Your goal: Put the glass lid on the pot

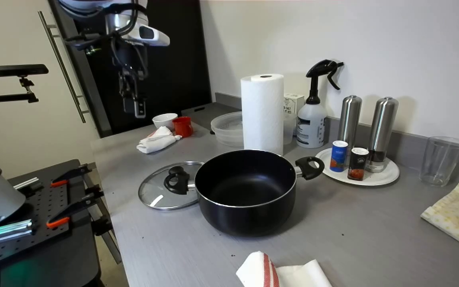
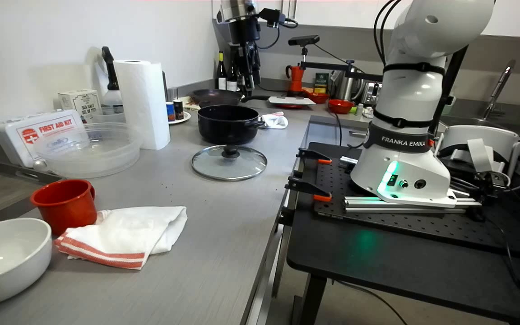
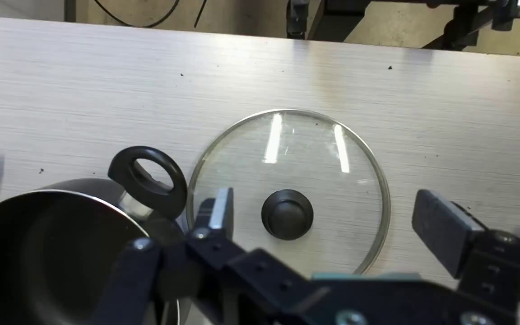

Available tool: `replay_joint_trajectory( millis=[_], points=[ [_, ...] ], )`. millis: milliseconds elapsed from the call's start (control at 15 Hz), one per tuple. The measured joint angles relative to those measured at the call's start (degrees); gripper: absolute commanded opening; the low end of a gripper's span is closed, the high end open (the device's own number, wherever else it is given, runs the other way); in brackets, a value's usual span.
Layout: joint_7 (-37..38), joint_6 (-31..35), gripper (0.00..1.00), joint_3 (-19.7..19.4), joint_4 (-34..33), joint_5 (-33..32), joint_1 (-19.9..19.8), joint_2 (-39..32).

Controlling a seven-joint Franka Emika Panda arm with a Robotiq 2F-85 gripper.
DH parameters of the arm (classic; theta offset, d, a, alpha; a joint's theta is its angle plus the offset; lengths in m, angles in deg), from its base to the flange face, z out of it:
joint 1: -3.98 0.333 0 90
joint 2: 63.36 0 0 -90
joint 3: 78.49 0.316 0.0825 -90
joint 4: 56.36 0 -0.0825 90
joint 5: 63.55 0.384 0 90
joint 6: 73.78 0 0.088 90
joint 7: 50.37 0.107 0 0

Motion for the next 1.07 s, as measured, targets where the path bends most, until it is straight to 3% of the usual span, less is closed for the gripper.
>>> replay_joint_trajectory(
  millis=[1067],
  points=[
    [-1.4, 20.2, 1.0, 0.6, -5.9, 2.0, -0.6, -21.3]
  ],
)
